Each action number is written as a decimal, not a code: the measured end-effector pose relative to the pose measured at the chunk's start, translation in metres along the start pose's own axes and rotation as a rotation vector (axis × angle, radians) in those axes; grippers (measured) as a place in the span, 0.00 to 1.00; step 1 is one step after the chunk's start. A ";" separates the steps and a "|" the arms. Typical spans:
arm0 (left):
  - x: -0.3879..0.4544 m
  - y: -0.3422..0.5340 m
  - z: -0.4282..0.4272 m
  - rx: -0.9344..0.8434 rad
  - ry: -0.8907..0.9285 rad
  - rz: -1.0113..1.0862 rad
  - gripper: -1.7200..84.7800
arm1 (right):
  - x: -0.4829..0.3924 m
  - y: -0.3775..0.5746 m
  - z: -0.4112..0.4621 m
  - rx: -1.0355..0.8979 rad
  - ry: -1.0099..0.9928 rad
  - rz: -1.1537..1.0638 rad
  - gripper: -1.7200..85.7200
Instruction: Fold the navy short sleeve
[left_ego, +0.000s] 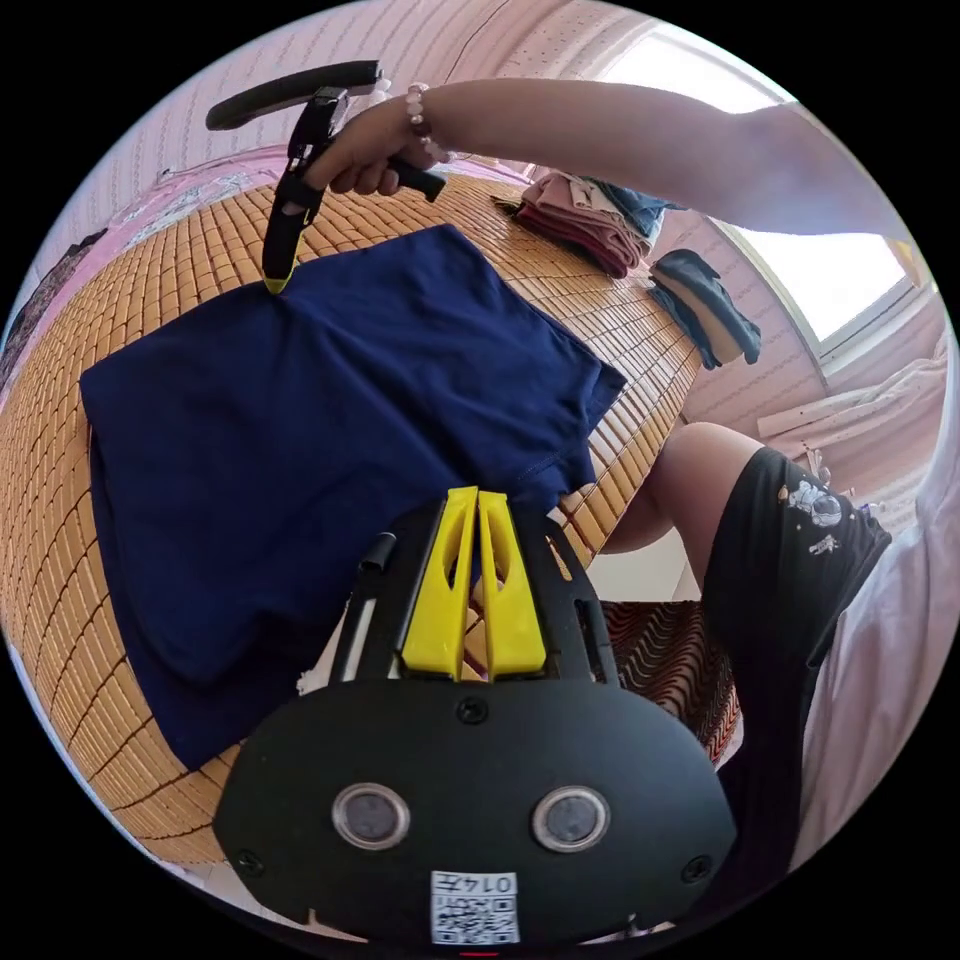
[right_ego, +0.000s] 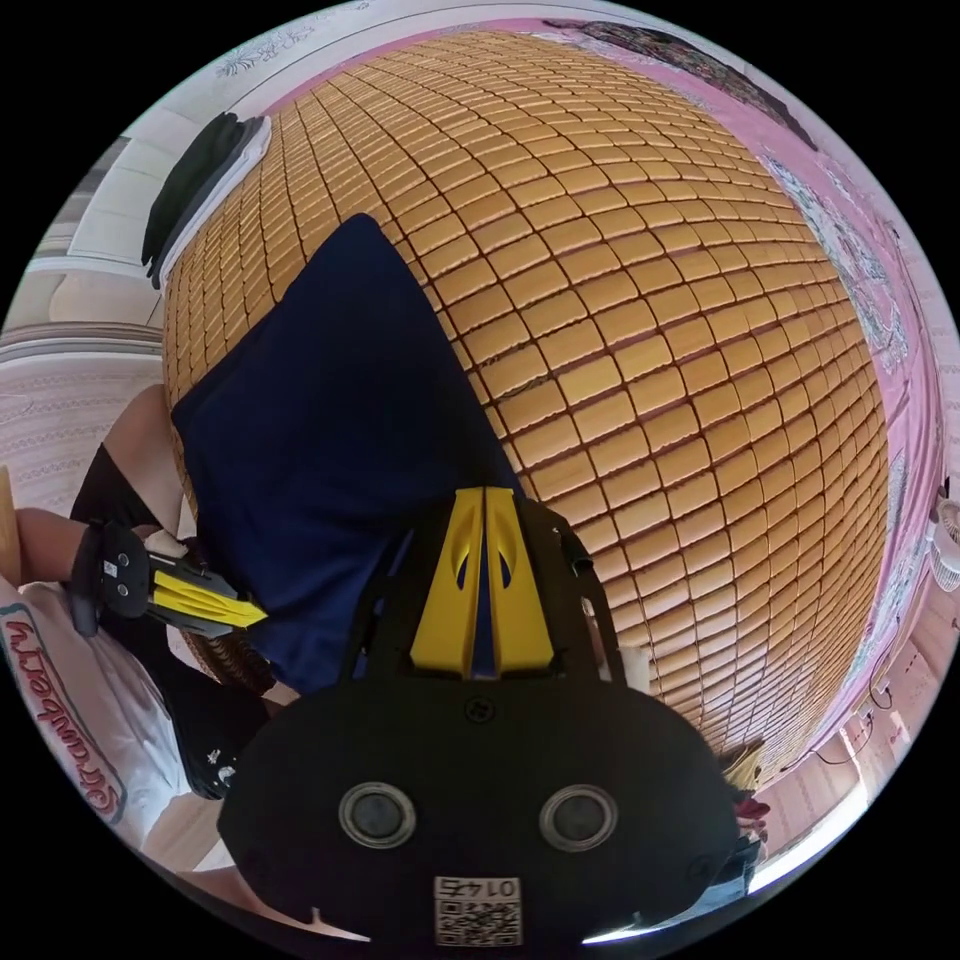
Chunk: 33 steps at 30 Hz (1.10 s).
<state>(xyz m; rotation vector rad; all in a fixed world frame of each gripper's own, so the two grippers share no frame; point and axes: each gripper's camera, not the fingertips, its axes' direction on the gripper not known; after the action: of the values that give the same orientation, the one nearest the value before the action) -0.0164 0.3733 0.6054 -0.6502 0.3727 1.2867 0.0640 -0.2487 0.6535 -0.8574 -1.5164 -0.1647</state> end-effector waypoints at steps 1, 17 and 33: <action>0.001 0.003 0.002 0.010 -0.001 0.004 0.01 | 0.000 0.009 0.001 0.027 -0.002 0.013 0.01; 0.078 0.025 0.005 0.325 -0.033 0.146 0.13 | -0.110 0.420 0.105 0.720 -0.145 0.894 0.13; 0.122 -0.026 0.110 0.061 -0.126 0.354 0.21 | -0.132 0.539 0.211 1.104 -0.567 0.850 0.03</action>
<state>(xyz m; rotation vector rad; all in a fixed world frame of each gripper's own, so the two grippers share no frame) 0.0296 0.5322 0.6229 -0.4601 0.4344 1.6380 0.2012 0.2008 0.2898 -0.5490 -1.3027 1.5027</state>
